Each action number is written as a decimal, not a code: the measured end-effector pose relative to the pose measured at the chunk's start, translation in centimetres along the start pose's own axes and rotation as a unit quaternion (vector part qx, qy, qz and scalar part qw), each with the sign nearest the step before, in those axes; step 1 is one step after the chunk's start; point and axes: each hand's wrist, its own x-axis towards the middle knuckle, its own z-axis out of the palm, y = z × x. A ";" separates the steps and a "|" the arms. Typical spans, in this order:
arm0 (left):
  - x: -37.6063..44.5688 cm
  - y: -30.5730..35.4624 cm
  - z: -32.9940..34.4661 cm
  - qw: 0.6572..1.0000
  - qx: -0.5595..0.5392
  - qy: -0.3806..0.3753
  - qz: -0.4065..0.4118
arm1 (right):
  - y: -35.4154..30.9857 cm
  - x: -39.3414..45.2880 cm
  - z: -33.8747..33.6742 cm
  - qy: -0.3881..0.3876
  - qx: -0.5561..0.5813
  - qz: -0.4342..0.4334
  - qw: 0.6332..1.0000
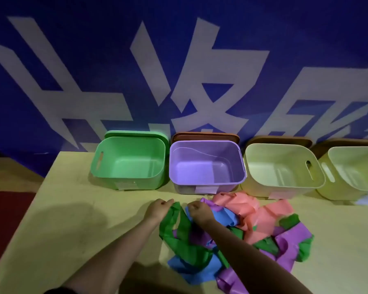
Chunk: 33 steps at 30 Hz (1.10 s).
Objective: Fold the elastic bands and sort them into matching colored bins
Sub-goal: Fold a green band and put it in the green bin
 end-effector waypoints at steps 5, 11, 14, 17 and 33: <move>0.7 -0.8 0.6 0.999 0.038 -0.020 0.012 | -0.1 -0.6 0.1 -0.034 0.007 0.013 0.999; 0.4 -0.6 0.0 0.999 -0.014 0.002 0.033 | 0.1 -0.9 0.6 -0.039 -0.022 -0.023 0.999; -1.3 0.2 -1.0 0.989 -0.145 0.004 0.028 | -0.1 -1.6 0.1 -0.035 0.008 -0.045 0.998; -3.6 1.1 -1.6 0.976 -0.215 0.010 0.034 | -0.7 -3.0 -1.1 -0.013 0.136 -0.081 0.987; -17.7 9.6 -3.2 0.911 -0.348 -0.086 0.205 | -5.6 -10.6 -15.9 -0.009 0.336 -0.158 0.928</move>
